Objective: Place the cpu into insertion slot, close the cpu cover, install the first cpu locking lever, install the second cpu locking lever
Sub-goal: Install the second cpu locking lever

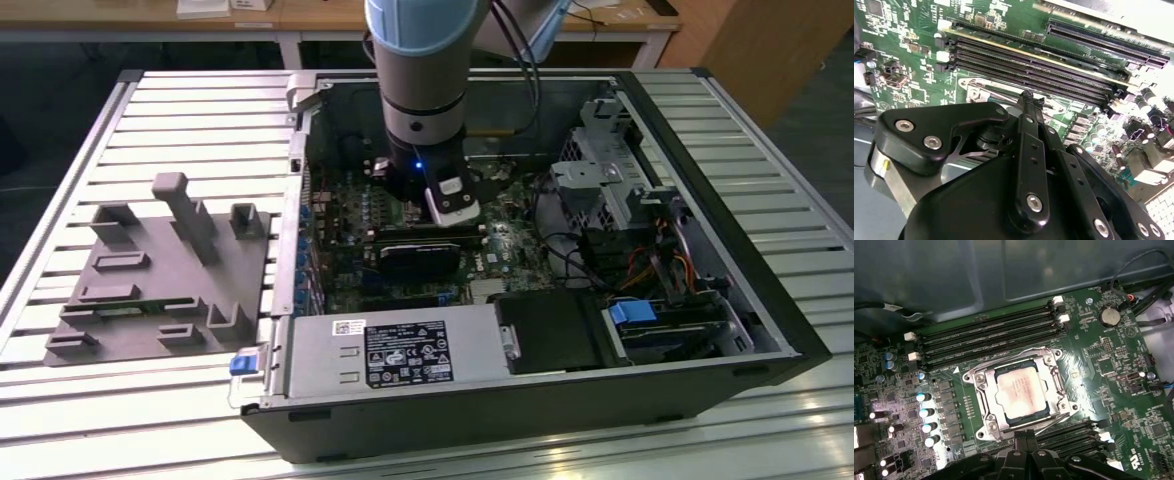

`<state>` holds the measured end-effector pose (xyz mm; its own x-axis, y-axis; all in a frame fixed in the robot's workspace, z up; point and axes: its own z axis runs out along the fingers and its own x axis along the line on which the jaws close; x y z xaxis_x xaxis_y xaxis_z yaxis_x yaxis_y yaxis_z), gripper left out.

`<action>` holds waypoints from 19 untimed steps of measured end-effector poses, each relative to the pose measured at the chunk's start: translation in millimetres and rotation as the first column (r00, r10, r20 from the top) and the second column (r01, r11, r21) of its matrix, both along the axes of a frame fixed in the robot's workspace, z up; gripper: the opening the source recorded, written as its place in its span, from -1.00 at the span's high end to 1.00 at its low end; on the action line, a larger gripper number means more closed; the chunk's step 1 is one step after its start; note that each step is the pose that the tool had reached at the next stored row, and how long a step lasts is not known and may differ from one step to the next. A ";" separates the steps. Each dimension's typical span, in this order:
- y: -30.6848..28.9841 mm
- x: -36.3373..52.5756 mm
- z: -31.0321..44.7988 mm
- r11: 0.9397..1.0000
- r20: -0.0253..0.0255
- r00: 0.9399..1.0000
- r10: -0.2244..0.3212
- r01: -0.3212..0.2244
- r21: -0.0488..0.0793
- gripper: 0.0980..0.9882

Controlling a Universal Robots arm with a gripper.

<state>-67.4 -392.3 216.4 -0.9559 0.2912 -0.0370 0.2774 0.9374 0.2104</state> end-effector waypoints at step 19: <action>-17.4 -16.2 -13.8 0.994 0.001 1.000 0.020 -0.020 0.107 0.99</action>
<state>-83.6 -409.8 202.5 -0.9616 0.2743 -0.0062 0.2590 0.9148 0.3100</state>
